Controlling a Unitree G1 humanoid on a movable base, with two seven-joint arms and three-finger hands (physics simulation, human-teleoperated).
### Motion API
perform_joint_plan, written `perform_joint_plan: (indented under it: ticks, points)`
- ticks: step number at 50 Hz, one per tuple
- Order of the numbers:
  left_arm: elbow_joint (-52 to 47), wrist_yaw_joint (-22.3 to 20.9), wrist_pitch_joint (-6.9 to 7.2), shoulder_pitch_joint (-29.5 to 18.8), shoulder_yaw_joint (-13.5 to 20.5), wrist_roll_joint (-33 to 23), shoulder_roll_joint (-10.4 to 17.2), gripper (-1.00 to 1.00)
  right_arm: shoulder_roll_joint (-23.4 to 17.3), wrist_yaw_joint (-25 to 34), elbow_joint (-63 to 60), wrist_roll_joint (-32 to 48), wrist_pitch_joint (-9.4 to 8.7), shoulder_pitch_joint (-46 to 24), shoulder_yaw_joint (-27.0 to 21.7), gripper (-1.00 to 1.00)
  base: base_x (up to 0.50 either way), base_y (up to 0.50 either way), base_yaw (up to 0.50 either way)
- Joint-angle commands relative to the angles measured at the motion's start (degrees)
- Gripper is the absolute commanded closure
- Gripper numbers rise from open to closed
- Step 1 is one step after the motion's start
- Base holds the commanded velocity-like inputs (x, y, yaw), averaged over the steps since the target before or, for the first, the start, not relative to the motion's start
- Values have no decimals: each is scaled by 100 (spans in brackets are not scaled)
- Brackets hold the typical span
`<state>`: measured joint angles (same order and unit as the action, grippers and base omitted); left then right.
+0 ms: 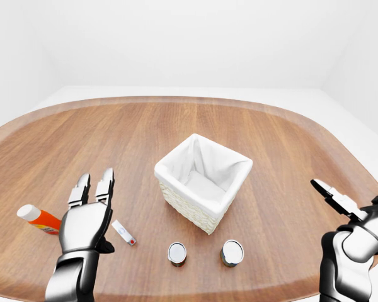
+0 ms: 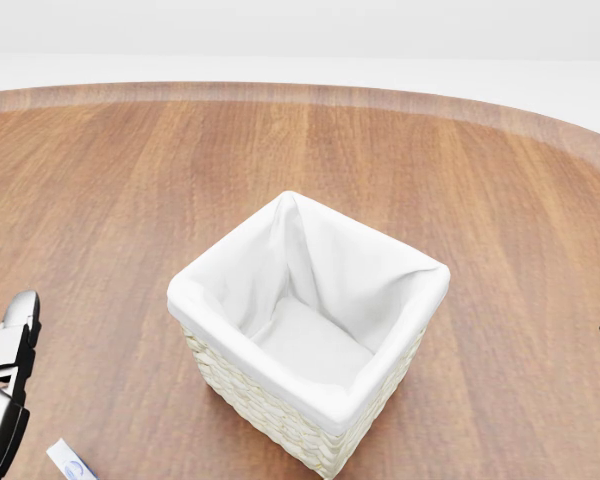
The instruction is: Pick up the alphabet soup and the cream cheese box, and put them in the basket.
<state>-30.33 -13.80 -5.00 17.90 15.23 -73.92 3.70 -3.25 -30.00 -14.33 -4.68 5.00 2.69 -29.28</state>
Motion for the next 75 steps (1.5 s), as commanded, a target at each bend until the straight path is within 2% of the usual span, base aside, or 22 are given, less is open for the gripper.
perform_joint_plan:
  ticks: [1,14,16,18,20,28,32,38,49,54,56,75]
  points:
    - [155,227,0,159,-234,-322,-22,-100,-10,0,46,-1,0,-15,6,-100,0,0,0]
    - [329,480,0,255,-670,-700,33,-100,-14,0,-14,-1,0,-18,-1,-100,0,0,0]
    - [464,654,0,278,-755,-824,51,-100,-18,0,28,18,0,-29,1,-100,0,0,0]
    - [406,551,0,260,-790,-784,80,-100,-26,0,44,20,0,-32,0,-100,0,0,0]
    - [548,692,0,285,-859,-881,109,-100,-24,0,-16,14,0,-20,-5,-100,0,0,0]
    - [790,753,0,264,-1026,-937,192,-100,-27,0,23,13,0,-23,-2,-100,0,0,0]
    - [839,626,0,201,-1103,-877,235,-100,-28,0,47,18,0,-32,-4,-100,0,0,0]
    - [997,664,0,219,-1230,-932,289,-100,-29,0,7,21,0,-24,-8,-100,0,0,0]
    - [1064,706,0,206,-1241,-826,353,-100,-59,0,22,37,0,-65,-45,-100,0,0,0]
    - [1040,642,0,182,-1225,-800,343,-100,-62,0,39,119,0,-70,-44,-100,0,0,0]
    - [937,545,0,196,-1201,-628,320,-100,-68,0,8,48,0,-75,-56,-100,0,0,0]
    - [932,535,0,196,-1183,-626,302,-100,-71,0,7,44,0,-73,-54,-100,0,0,0]
